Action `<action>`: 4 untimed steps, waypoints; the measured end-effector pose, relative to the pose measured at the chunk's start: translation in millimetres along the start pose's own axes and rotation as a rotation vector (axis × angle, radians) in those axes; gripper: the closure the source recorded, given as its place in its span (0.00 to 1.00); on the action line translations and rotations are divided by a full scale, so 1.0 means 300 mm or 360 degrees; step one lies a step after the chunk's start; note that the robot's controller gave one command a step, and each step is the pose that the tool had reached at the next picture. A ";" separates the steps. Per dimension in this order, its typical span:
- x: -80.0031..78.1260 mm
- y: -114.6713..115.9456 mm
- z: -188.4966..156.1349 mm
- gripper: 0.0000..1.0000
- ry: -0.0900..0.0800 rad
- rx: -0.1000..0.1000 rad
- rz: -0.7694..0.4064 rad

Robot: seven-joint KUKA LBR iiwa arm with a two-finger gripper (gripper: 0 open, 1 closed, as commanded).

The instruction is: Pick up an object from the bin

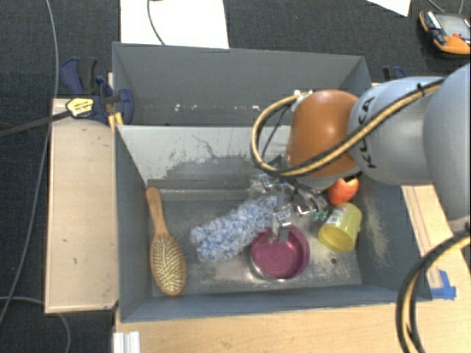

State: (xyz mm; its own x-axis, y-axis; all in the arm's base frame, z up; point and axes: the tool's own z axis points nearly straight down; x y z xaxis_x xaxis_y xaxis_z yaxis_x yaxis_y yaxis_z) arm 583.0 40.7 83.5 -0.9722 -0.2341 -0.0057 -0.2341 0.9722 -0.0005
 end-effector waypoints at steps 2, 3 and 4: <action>-0.005 0.015 0.052 0.00 0.0003 -0.0003 -0.0030; -0.009 0.076 0.042 0.00 -0.0022 0.0008 -0.0164; -0.008 0.019 0.047 1.00 -0.0003 -0.0004 -0.0038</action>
Offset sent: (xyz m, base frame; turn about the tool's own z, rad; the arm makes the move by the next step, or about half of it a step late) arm -0.0004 0.0046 -0.0164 -0.0208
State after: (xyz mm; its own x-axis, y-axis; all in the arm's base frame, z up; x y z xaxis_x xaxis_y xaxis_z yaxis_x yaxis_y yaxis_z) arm 584.1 46.8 69.3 -0.9663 -0.2575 -0.0073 -0.2575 0.9663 0.0019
